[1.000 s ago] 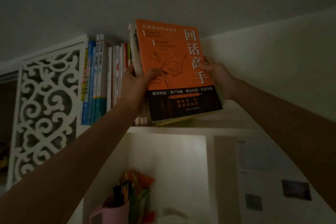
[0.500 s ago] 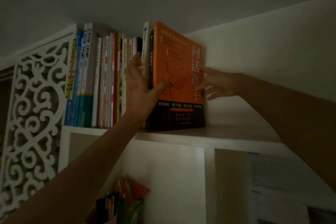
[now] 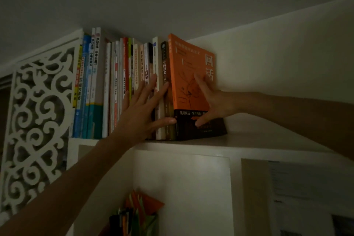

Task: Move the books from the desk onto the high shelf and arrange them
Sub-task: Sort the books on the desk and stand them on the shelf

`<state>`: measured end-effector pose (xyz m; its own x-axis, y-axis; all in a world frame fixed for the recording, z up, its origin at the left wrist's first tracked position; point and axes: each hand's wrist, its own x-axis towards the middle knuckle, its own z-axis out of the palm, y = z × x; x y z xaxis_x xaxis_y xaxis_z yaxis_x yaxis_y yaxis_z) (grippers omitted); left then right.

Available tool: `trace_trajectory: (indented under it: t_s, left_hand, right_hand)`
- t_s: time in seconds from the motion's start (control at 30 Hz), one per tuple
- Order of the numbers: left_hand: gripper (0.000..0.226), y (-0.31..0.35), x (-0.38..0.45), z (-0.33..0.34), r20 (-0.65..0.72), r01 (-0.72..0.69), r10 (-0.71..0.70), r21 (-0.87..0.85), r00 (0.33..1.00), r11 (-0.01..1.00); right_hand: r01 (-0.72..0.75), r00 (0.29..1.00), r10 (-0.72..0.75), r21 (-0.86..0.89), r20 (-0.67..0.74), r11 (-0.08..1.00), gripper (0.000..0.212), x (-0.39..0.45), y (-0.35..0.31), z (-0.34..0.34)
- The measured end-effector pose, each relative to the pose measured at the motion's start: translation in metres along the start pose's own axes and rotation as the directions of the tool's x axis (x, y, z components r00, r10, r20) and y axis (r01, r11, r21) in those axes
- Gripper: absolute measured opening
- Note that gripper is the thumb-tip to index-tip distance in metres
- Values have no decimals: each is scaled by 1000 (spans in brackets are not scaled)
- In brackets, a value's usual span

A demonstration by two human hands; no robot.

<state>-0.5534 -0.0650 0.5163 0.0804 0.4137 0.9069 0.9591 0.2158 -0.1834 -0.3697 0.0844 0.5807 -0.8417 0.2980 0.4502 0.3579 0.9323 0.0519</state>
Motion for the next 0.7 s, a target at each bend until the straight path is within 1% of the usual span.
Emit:
trace_trajectory:
  t_s: [0.07,0.13,0.2,0.23,0.3,0.37,0.43,0.5,0.53,0.57,0.63,0.7]
  left_hand:
    - [99,1,2,0,37,32,-32,-10,999,999]
    - [100,5,3,-6,65,44,-43,-25,997,999]
    - [97,12,-3,-10,54,64,-61,-61,997,996]
    - [92,17,-10,-14,37,71,-67,-117,997,991]
    - [79,28,-25,-21,-15,39,-44,-247,999,968]
    - [68,45,-40,-25,-104,-47,7,-379,995,924]
    - [60,67,-55,-27,-168,-94,12,-489,986,867]
    - [55,99,-75,-27,-150,-86,-4,-588,989,804]
    - [53,117,-87,-25,-138,-96,12,-620,990,779]
    - [52,136,-99,-22,-137,-125,47,-643,989,755]
    - [48,177,-125,-10,-139,-194,135,-691,981,697]
    - [44,220,-153,6,-108,-210,199,-755,974,621]
  right_hand:
    - [-56,998,56,-28,10,998,136,-3,-6,-3]
    - [-114,993,114,-51,-12,992,135,-6,-13,-5]
    - [-146,985,137,-80,-104,986,129,-13,-19,-5]
    - [-140,978,128,-60,-165,988,121,-20,-25,-4]
    - [-66,953,78,52,-293,997,92,-41,-39,0]
    - [-12,906,54,103,-420,995,66,-71,-51,1]
    - [-28,853,59,68,-519,997,49,-109,-62,3]
    - [-59,812,68,33,-580,998,41,-154,-66,8]
    - [-71,799,68,18,-597,997,39,-179,-65,13]
    - [-90,792,71,-1,-606,996,37,-207,-64,20]
    - [-154,801,115,-17,-587,988,34,-264,-57,37]
    - [-249,794,212,13,-570,968,31,-324,-52,57]
